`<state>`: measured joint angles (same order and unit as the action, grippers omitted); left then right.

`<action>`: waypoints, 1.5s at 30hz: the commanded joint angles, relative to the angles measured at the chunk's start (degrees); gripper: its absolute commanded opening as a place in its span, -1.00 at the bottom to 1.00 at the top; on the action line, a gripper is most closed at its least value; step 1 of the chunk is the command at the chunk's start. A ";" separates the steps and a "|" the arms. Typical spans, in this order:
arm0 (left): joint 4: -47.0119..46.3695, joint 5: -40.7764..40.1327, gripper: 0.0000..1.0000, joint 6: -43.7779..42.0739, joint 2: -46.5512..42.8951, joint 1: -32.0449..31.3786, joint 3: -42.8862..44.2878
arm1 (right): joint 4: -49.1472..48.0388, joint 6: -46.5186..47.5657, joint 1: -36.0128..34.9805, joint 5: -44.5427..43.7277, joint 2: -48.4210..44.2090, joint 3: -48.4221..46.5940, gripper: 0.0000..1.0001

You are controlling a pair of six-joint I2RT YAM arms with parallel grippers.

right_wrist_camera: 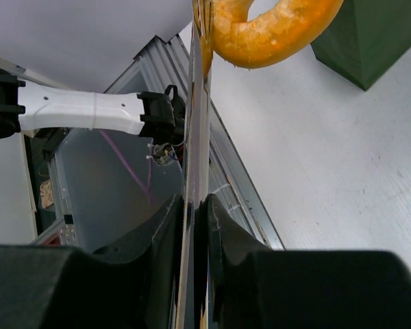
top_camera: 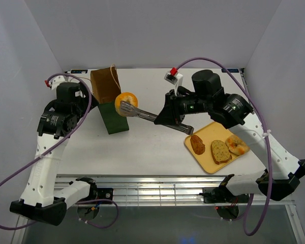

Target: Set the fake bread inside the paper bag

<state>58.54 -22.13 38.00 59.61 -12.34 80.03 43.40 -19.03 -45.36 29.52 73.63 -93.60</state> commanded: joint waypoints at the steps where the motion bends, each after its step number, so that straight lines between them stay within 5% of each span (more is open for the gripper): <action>1: -0.01 -6.61 0.96 0.06 3.99 1.96 6.44 | -5.51 0.48 -1.04 3.70 3.18 -5.36 -0.84; 13: -10.72 20.80 0.96 -4.60 12.10 27.97 4.61 | -9.02 0.66 -1.22 6.08 14.08 -16.52 -0.84; 22: -18.11 32.40 0.96 -3.55 11.67 29.65 1.80 | -14.21 -1.36 -1.22 6.70 21.03 -19.43 -0.83; 45: -25.58 38.57 0.96 0.06 17.46 29.65 0.48 | -16.24 -4.70 2.47 3.36 32.02 -26.10 -0.72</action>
<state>34.41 15.27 37.60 77.01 16.93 79.33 31.00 -22.59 -43.38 32.08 105.12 -116.44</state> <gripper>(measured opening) 0.978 0.260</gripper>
